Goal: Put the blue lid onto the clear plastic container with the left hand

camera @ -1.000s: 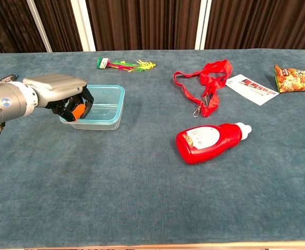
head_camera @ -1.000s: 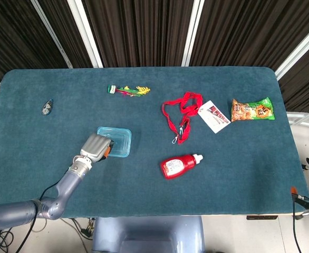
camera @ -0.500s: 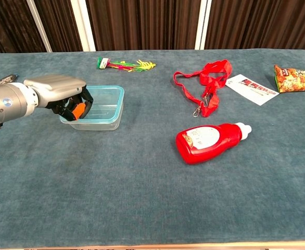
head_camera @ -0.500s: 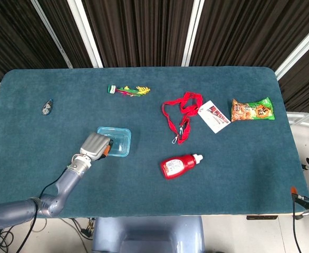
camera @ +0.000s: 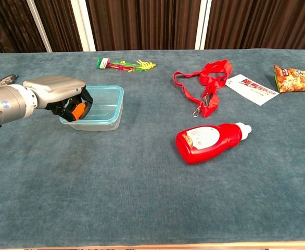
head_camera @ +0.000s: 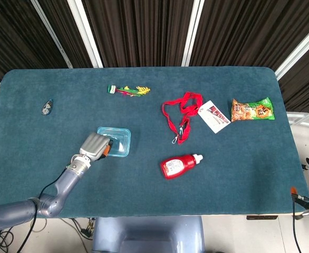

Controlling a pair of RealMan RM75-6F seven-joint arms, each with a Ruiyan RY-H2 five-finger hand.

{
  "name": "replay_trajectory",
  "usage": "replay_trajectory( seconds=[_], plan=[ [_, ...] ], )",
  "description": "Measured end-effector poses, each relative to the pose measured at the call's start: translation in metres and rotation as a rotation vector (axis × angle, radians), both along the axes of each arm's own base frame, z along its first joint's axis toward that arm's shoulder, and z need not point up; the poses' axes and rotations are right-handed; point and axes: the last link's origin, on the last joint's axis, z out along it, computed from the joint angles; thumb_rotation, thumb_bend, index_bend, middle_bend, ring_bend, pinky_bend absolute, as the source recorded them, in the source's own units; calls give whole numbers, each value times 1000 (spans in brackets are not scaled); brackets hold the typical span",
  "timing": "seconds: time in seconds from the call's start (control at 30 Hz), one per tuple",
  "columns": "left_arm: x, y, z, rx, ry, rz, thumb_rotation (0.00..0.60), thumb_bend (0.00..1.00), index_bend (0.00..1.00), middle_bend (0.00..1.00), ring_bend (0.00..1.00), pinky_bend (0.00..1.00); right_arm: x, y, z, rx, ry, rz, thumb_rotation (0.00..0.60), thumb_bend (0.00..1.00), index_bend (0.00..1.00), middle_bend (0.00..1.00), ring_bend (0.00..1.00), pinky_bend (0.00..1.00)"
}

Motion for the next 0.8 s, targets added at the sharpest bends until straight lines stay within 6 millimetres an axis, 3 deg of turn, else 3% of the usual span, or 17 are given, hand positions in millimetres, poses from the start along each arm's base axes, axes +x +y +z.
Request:
replay_trajectory(
  seconds=[0.8],
  plan=[
    [-4, 3, -3, 3, -7, -13, 600, 572, 732, 706, 511, 541, 0, 0, 0, 2, -3, 0, 600, 393, 56, 39, 32, 0]
  ],
)
